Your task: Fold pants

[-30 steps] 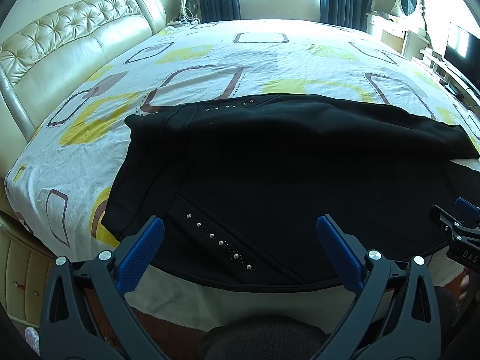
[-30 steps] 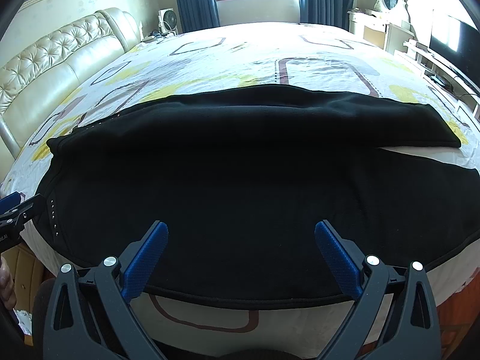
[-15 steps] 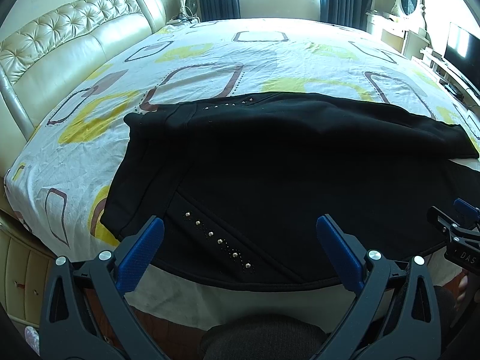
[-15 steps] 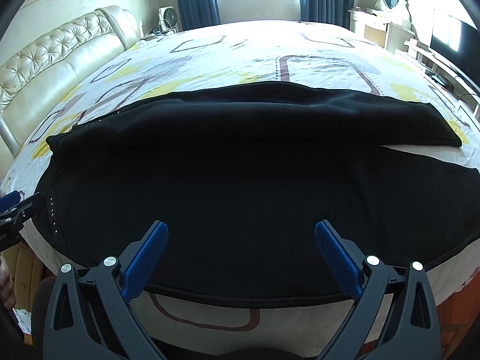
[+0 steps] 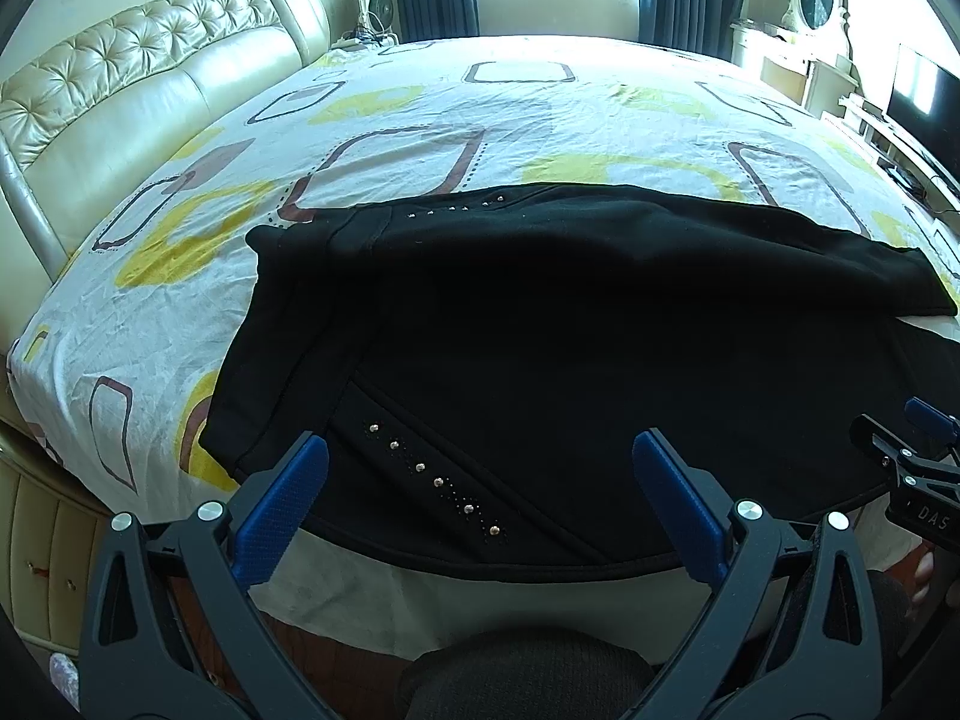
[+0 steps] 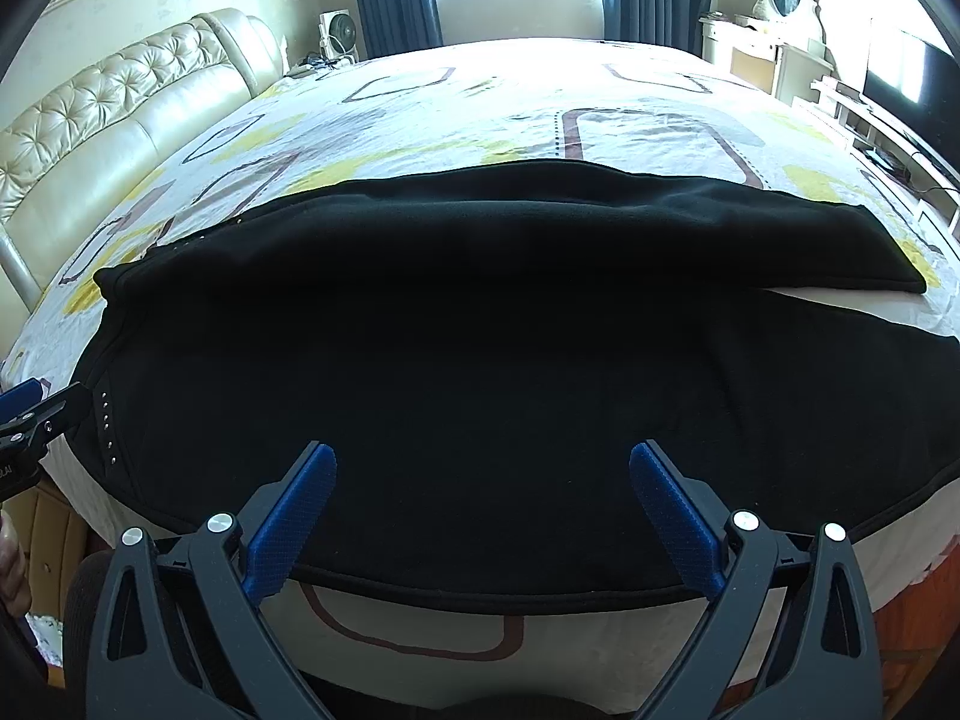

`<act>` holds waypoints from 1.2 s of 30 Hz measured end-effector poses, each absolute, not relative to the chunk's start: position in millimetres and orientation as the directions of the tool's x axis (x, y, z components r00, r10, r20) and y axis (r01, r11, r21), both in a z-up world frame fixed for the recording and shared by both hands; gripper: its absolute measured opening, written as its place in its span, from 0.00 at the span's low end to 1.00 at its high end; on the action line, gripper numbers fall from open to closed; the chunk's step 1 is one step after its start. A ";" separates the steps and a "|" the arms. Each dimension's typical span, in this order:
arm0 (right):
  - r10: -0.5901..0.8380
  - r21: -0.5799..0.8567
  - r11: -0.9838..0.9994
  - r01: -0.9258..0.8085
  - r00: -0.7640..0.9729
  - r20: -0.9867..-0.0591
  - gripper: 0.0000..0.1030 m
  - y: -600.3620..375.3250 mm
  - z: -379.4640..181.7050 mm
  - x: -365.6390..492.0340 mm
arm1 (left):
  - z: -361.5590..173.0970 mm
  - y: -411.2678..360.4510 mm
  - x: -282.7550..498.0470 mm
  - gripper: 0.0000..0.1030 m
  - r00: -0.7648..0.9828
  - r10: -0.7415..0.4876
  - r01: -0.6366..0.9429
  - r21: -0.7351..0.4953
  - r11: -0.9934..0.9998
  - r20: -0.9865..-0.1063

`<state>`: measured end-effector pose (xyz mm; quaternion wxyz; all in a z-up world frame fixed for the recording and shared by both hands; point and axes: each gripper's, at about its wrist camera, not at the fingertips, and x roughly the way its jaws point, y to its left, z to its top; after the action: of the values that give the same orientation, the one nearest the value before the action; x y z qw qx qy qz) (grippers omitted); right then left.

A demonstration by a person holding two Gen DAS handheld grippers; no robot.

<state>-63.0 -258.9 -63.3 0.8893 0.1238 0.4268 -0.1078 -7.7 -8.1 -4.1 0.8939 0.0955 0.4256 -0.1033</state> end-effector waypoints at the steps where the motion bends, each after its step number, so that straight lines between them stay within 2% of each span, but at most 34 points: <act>1: -0.084 0.131 0.946 0.297 0.612 -0.786 0.95 -259.1 -63.3 -62.9 | -4.3 -7.8 -7.6 0.98 0.613 -0.107 0.269 0.080 0.960 -0.783; 5: -0.066 0.152 0.943 0.297 0.612 -0.788 0.95 -261.6 -63.7 -63.1 | -1.2 -6.8 -5.7 0.98 0.598 -0.130 0.294 0.066 0.954 -0.791; 10: -0.044 0.175 0.940 0.291 0.617 -0.786 0.95 -265.3 -60.5 -61.3 | 19.4 -1.9 -3.2 0.98 0.643 -0.160 0.322 0.075 0.944 -0.749; 14: -0.021 0.177 0.951 0.252 0.626 -0.779 0.95 -265.3 -52.4 -56.3 | 35.2 11.9 15.2 0.98 0.617 -0.225 0.362 0.019 0.932 -0.754; 20: 0.018 0.190 0.964 0.187 0.666 -0.746 0.95 -268.2 -29.2 -42.0 | 44.0 75.1 101.0 0.98 0.455 -0.370 0.373 -0.204 0.905 -0.810; 25: 0.046 0.211 0.965 0.157 0.692 -0.720 0.95 -271.1 -17.0 -16.5 | 18.9 136.3 199.7 0.98 0.320 -0.487 0.293 -0.404 0.866 -0.812; 30: 0.067 0.201 0.972 0.119 0.684 -0.727 0.95 -265.8 -22.9 16.7 | -24.8 153.2 274.1 0.98 0.250 -0.512 0.240 -0.460 0.855 -0.822; 32: 0.083 0.209 0.972 0.106 0.678 -0.731 0.95 -266.5 -26.7 30.1 | -40.3 151.7 292.7 0.98 0.202 -0.578 0.232 -0.534 0.813 -0.791; 36: 0.134 0.256 0.963 0.089 0.666 -0.734 0.95 -275.0 -29.5 55.5 | -67.4 127.4 309.1 0.98 0.015 -0.749 0.197 -0.733 0.651 -0.662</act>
<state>55.5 -275.0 -29.5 0.9024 0.1362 0.4086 0.0126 309.1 127.4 -67.4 0.6753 -0.2270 0.6080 -0.3504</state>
